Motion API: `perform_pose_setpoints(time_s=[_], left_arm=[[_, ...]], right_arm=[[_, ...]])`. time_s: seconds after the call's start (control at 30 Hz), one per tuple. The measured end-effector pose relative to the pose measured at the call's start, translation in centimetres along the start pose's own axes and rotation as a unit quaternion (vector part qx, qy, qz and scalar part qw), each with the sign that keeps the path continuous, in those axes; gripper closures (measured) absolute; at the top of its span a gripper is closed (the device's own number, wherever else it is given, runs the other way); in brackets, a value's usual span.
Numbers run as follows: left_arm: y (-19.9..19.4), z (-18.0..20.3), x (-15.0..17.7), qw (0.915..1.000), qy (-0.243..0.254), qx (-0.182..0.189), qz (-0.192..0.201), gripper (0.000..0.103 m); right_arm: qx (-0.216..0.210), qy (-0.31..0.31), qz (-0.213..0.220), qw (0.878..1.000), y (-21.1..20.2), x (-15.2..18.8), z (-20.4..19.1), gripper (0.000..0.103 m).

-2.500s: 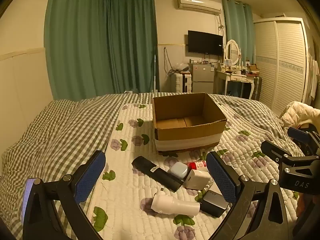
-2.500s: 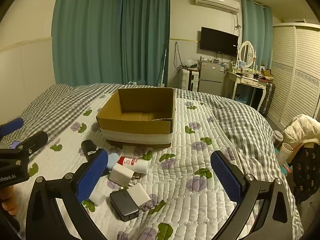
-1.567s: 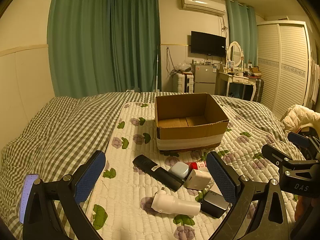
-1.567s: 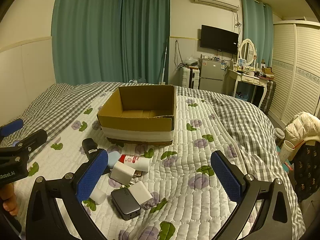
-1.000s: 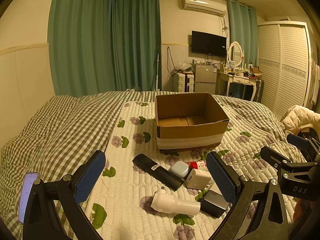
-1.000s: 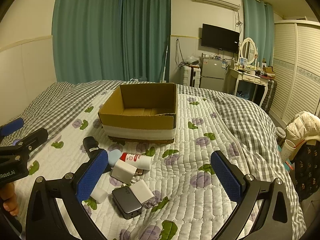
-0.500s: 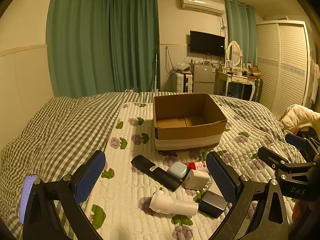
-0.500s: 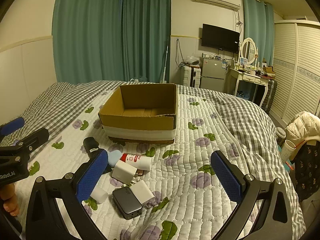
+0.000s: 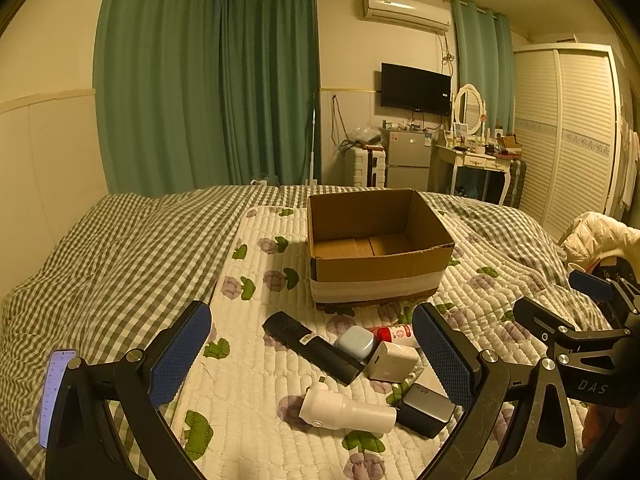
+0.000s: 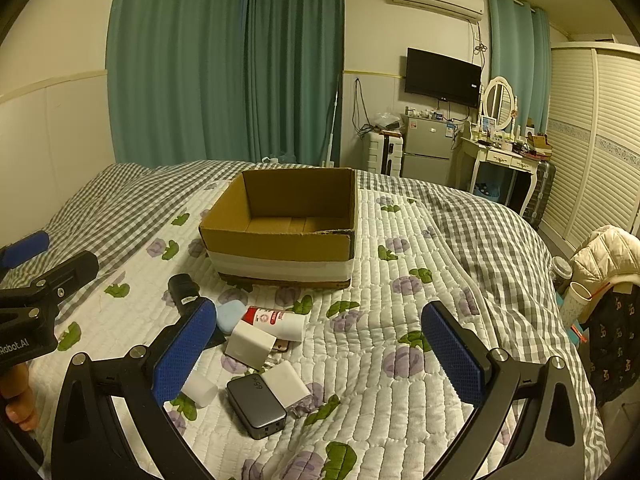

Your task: Organize rigid objects

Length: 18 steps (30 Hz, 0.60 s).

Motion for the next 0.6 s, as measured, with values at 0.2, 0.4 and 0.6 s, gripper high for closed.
perform_pose_setpoints(time_s=[0.2,0.4,0.6], left_arm=[[-0.19,-0.02,-0.18,1.0,-0.001,0.001,0.002,0.0],[-0.37,0.43,-0.05,1.0,0.003,0.001,0.009,0.0],[0.48,0.55,0.48,0.9999,-0.002,-0.014,-0.008,0.0]], right_arm=[[-0.005,0.002,0.004,1.0,-0.37,-0.29,-0.17,0.0],[-0.006,-0.005,0.006,1.0,-0.9,-0.54,-0.32,0.0],[-0.003,-0.008,0.001,1.0,-0.78,-0.4,-0.27,0.0]])
Point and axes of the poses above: each gripper's, at about its wrist camera, not at the fingertips, and y roughly the way its jaws point, z to its right, x to its underside, the point moved 2 cm from there along y, roughly the way its jaws point, and after that the axes turned 7 degrees about x, right-handed, at the moved point
